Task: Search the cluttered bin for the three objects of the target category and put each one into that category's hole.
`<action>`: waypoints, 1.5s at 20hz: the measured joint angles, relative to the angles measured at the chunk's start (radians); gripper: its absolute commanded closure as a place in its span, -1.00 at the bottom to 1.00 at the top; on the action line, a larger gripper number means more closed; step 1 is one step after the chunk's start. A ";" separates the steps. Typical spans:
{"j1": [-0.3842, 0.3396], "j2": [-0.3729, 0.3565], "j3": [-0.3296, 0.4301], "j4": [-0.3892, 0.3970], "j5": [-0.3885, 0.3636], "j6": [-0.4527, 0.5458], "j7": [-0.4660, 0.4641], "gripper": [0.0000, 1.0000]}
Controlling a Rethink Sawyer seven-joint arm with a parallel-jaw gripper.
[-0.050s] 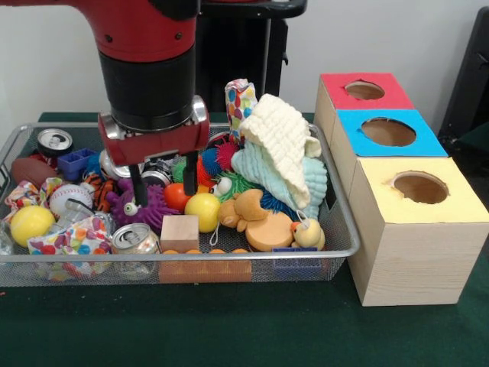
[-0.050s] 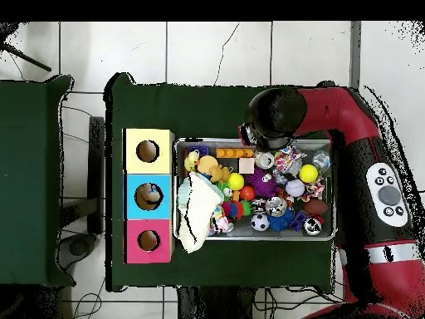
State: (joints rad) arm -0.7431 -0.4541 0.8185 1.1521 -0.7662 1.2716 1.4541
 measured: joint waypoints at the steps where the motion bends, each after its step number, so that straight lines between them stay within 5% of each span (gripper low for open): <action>1: 0.002 0.009 0.000 -0.019 0.000 0.005 -0.007 -1.00; 11: -0.016 0.110 0.000 -0.200 0.000 0.034 -0.116 -1.00; 16: -0.040 0.121 0.000 -0.227 0.001 0.045 -0.160 -1.00; 22: -0.086 0.104 -0.009 -0.203 0.010 0.044 -0.167 -1.00; 30: -0.186 0.006 -0.041 -0.038 0.023 0.022 -0.167 -1.00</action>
State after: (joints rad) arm -0.9286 -0.4477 0.7775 1.1138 -0.7431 1.2932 1.2875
